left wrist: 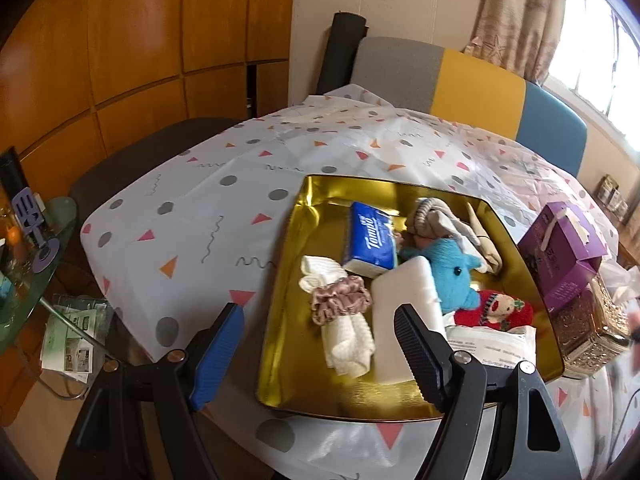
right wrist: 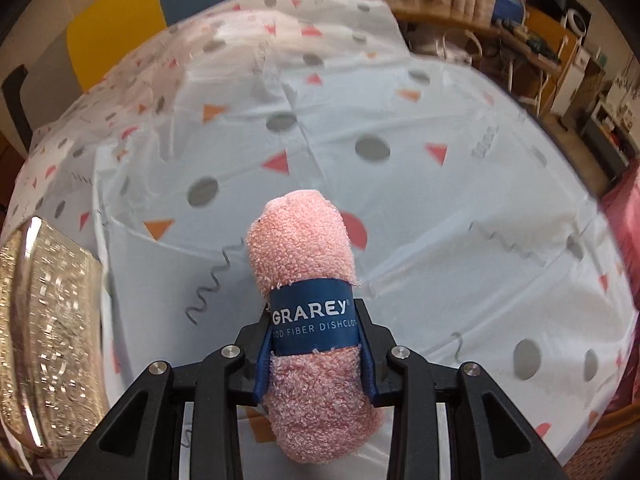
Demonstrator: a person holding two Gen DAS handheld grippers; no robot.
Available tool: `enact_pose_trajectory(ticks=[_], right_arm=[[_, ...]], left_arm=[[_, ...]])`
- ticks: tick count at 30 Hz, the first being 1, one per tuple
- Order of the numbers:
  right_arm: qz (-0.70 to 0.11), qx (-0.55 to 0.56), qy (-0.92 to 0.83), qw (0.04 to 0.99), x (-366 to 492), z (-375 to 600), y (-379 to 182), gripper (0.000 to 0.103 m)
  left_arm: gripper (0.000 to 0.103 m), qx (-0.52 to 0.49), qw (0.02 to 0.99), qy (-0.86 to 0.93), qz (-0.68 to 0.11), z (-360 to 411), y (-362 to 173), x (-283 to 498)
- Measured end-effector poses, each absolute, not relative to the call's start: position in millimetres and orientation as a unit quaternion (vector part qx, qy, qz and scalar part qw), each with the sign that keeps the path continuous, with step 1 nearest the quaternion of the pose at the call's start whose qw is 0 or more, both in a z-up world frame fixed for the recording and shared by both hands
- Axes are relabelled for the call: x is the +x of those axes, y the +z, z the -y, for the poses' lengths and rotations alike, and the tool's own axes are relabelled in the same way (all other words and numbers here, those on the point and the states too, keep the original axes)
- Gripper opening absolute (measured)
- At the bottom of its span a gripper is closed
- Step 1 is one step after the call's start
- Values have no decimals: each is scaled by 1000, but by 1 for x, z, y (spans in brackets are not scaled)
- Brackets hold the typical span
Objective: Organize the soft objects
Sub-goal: 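Carry the pink dishcloth into the gold tray and open the right tool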
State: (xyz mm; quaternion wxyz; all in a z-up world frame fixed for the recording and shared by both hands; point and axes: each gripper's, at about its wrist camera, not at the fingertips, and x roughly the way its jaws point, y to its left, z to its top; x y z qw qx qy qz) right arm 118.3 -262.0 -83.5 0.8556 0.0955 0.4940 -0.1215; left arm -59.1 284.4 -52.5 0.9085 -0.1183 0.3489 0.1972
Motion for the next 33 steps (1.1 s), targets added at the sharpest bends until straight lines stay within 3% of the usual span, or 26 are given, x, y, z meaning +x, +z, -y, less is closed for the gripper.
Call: enact_pose_trajectory(ticks=[9, 14, 18, 23, 33], right_arm=[[-345, -29, -3, 938, 95, 160, 49, 34], [-312, -103, 172, 929, 70, 44, 78, 34], [-345, -136, 280, 886, 64, -44, 59, 34], [-433, -169, 306, 831, 87, -123, -4, 34], [-512, -173, 222, 811, 141, -151, -85, 32]], left_arm=[[78, -117, 911, 194, -344, -284, -50, -61], [78, -118, 912, 198, -339, -284, -48, -63], [78, -123, 912, 204, -333, -289, -47, -67], [78, -129, 912, 210, -329, -297, -48, -73], [78, -145, 907, 212, -335, -307, -56, -71]])
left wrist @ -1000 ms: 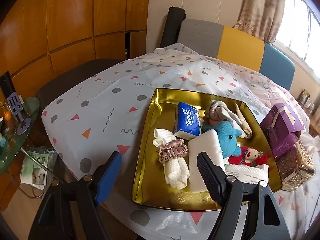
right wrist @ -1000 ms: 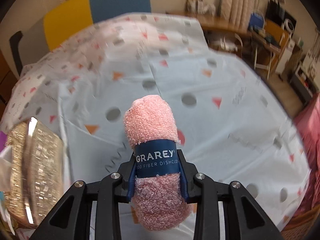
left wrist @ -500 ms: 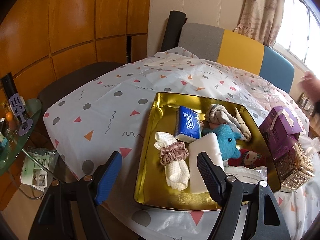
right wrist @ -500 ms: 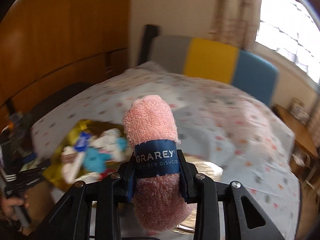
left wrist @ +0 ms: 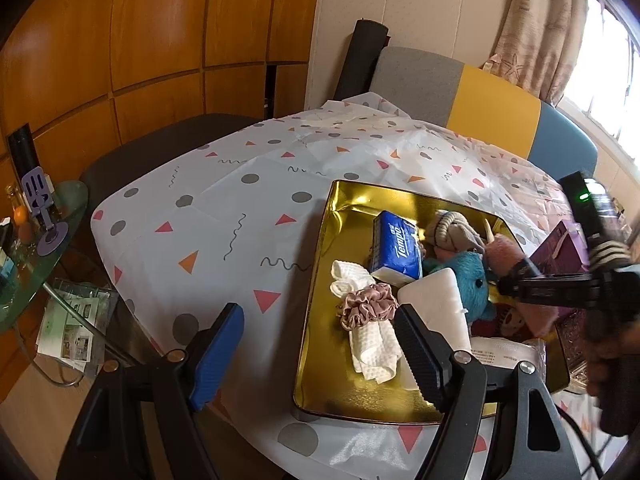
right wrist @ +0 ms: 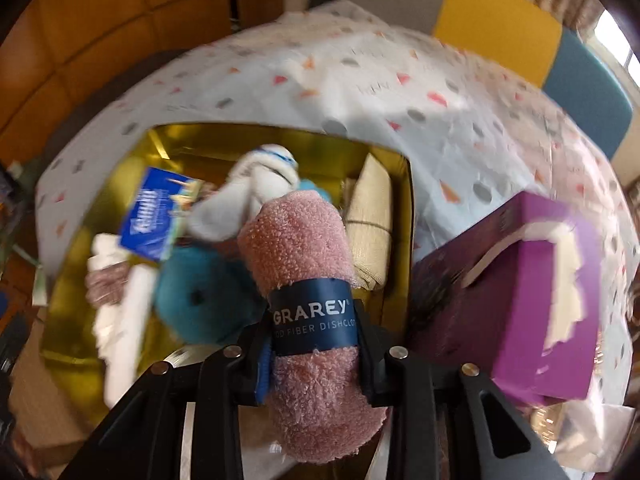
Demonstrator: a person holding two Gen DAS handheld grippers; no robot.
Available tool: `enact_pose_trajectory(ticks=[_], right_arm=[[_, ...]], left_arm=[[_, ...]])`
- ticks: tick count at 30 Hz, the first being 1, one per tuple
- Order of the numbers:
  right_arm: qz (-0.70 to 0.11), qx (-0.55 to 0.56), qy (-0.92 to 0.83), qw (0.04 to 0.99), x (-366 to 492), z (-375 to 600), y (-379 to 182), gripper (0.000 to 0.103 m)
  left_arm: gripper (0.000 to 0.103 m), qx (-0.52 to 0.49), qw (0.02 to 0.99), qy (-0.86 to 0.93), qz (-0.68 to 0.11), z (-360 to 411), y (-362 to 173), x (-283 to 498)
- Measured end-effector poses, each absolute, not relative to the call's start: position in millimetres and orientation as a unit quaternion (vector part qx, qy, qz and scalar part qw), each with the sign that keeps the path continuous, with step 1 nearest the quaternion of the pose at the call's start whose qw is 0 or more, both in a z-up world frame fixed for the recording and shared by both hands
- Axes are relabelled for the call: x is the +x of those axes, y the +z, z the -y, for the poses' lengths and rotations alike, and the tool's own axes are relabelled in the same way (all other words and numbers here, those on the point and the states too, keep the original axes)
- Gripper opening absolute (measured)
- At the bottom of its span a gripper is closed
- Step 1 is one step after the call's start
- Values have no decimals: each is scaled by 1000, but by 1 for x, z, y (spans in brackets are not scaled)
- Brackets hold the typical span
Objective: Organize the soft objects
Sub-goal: 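Carry the pink dishcloth into the gold tray and open the right tool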
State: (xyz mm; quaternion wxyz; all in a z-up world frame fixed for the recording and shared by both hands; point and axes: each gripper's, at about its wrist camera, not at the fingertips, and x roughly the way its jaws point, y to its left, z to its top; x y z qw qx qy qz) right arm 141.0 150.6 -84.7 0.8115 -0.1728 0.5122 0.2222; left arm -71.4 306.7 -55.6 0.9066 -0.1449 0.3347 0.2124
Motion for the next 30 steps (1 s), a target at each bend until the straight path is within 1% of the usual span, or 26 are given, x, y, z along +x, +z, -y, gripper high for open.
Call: enact_pose_trajectory(ticks=[3, 8, 10, 12, 15, 21, 26, 30], right_arm=[[-519, -164, 217, 810, 146, -154, -98, 32], [-510, -148, 241, 813, 143, -152, -99, 38], [-512, -141, 251, 810, 142, -150, -98, 43], [-502, -144, 257, 813, 136, -150, -94, 45], [-477, -147, 264, 825, 122, -148, -81, 53], [-434, -140, 280, 845, 87, -128, -60, 53], [-423, -143, 304, 842, 67, -127, -70, 53], [-418, -150, 306, 842, 67, -136, -77, 53]], left_arm=[[78, -142, 906, 212, -337, -305, -56, -70], [78, -137, 906, 212, -340, -301, -55, -67], [78, -134, 906, 212, -340, -299, -54, -66], [78, -130, 908, 210, -340, -296, -51, -65], [79, -122, 910, 209, -336, -292, -47, -65], [82, -111, 915, 206, -330, -283, -41, -64], [83, -104, 916, 200, -332, -275, -38, -63], [87, -94, 920, 197, -326, -268, -32, -64]])
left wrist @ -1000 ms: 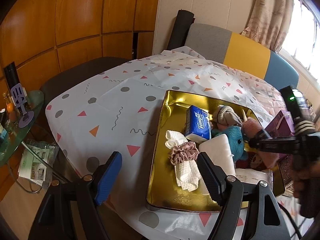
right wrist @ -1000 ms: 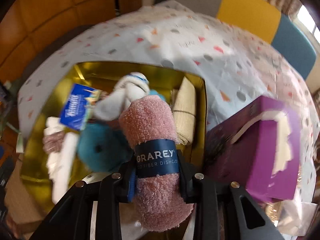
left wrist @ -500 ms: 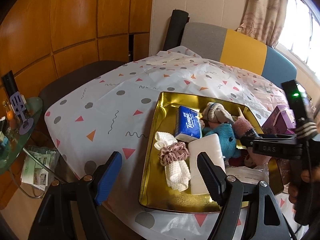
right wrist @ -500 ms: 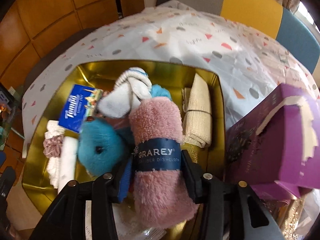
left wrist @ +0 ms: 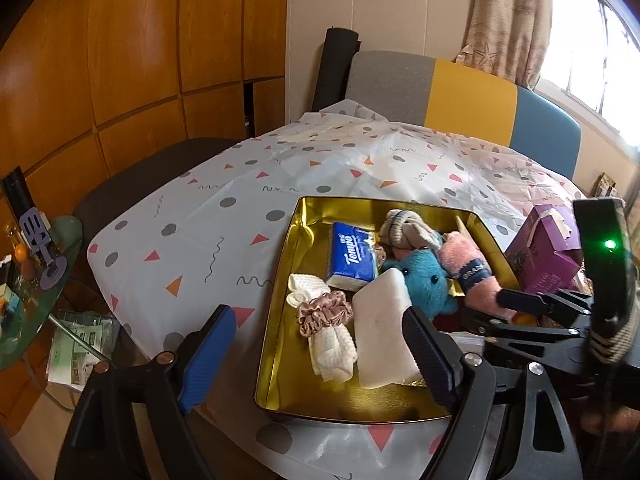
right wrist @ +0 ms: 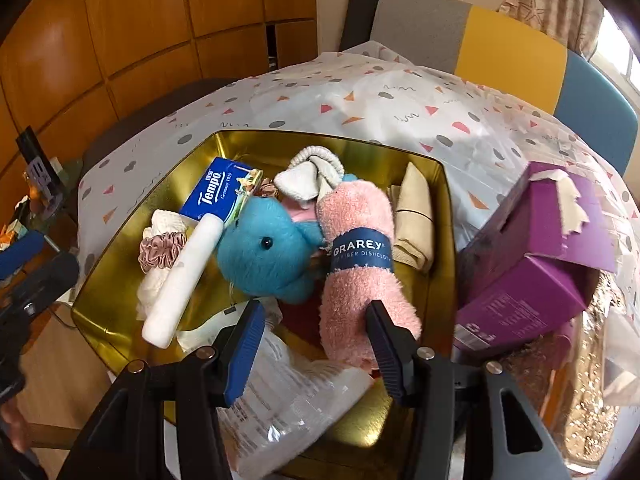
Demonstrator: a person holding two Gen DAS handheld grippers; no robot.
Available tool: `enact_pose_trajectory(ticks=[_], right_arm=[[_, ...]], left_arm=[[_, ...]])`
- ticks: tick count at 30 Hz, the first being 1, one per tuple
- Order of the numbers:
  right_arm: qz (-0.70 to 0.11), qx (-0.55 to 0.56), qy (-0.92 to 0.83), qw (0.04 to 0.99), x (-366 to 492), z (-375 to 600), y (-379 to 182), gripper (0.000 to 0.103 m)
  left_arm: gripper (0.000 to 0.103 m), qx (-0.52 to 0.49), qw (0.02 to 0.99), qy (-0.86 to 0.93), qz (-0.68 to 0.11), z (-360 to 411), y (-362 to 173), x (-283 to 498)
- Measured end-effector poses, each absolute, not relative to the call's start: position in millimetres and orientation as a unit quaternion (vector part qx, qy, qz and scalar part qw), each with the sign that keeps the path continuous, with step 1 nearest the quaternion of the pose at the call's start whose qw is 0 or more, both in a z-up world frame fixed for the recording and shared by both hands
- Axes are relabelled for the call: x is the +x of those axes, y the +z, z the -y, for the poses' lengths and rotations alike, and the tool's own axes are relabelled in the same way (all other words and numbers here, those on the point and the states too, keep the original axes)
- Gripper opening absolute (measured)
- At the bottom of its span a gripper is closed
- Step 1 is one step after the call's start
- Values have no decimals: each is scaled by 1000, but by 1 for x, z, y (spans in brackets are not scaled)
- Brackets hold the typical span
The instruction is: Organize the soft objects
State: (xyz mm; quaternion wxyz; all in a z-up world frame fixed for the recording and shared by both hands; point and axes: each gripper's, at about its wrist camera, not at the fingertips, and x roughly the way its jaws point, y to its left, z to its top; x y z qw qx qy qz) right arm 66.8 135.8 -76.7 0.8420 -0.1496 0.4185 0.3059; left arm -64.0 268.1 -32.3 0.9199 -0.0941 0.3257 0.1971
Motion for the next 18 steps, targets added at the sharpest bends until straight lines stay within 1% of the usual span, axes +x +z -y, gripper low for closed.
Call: enact_pose_trajectory(ticks=[4, 9, 11, 14, 18], right_arm=[[-408, -128, 312, 849, 63, -131, -69, 53], [-359, -109, 280, 884, 42, -110, -45, 53], [-338, -90, 269, 897, 34, -98, -34, 53], [-315, -79, 224, 919, 24, -81, -23, 53], [-311, -46, 190, 930, 18, -61, -21, 53]], left_arm=[[90, -89, 924, 193, -317, -262, -26, -66], [92, -82, 928, 190, -311, -251, -19, -67], [97, -79, 928, 191, -309, -247, -17, -66], [101, -75, 932, 190, -300, -239, -13, -68], [103, -73, 935, 182, -294, -227, -11, -71]])
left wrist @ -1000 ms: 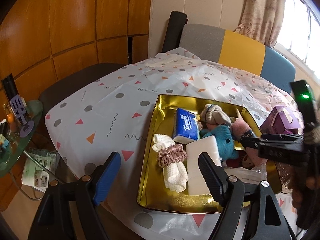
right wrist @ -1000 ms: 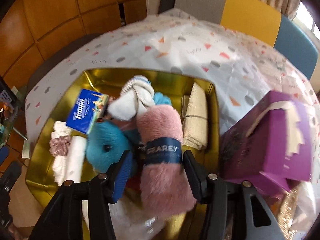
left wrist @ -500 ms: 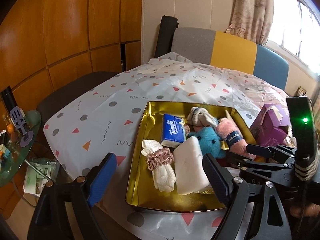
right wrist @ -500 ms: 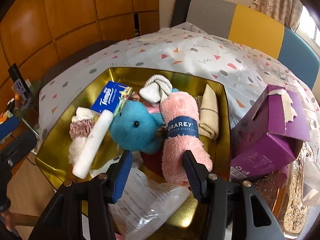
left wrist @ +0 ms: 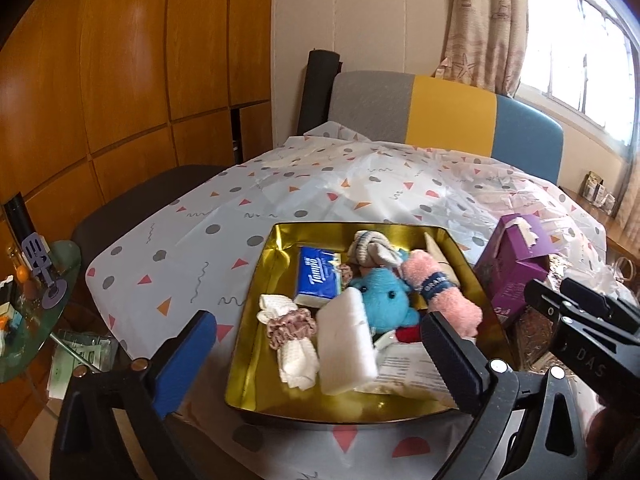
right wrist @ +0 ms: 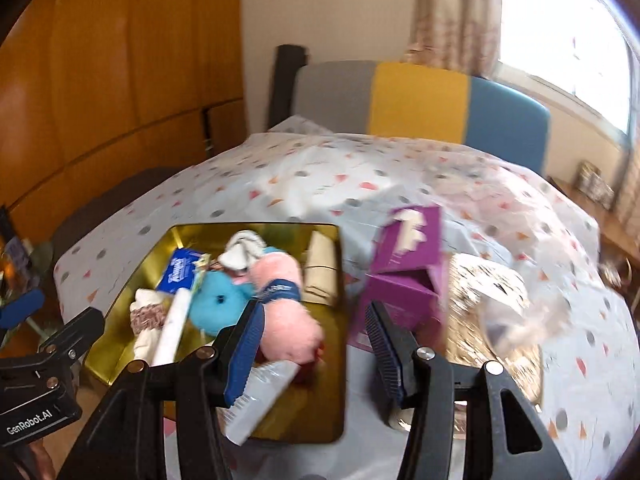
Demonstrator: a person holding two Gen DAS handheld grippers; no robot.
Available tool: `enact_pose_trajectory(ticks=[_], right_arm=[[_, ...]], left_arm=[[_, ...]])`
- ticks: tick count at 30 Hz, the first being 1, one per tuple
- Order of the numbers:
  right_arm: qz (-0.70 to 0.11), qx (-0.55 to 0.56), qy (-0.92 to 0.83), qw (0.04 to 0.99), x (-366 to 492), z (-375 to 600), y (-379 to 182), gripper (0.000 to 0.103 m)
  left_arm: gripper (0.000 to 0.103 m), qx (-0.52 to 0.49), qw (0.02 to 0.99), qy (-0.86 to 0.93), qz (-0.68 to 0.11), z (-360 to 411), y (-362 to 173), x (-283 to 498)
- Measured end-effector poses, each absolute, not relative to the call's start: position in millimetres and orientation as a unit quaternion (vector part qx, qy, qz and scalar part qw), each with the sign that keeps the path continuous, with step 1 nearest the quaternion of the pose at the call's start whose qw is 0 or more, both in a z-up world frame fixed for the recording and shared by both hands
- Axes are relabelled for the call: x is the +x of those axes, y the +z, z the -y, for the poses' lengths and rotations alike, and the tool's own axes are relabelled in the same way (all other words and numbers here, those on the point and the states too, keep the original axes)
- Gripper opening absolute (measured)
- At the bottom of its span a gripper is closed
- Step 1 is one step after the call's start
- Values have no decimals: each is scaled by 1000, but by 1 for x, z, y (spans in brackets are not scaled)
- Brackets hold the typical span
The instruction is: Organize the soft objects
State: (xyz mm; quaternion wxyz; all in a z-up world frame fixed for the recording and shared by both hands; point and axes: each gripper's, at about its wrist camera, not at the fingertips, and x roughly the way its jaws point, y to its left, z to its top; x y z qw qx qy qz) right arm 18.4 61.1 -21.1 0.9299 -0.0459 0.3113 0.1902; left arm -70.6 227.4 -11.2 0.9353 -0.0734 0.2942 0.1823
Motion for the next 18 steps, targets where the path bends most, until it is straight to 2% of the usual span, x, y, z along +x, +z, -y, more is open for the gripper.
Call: enact_pose_trajectory(ticks=[18], right_arm=[[-314, -40, 166, 934, 5, -41, -33, 53]], left_arm=[[103, -63, 934, 187, -298, -214, -13, -74]])
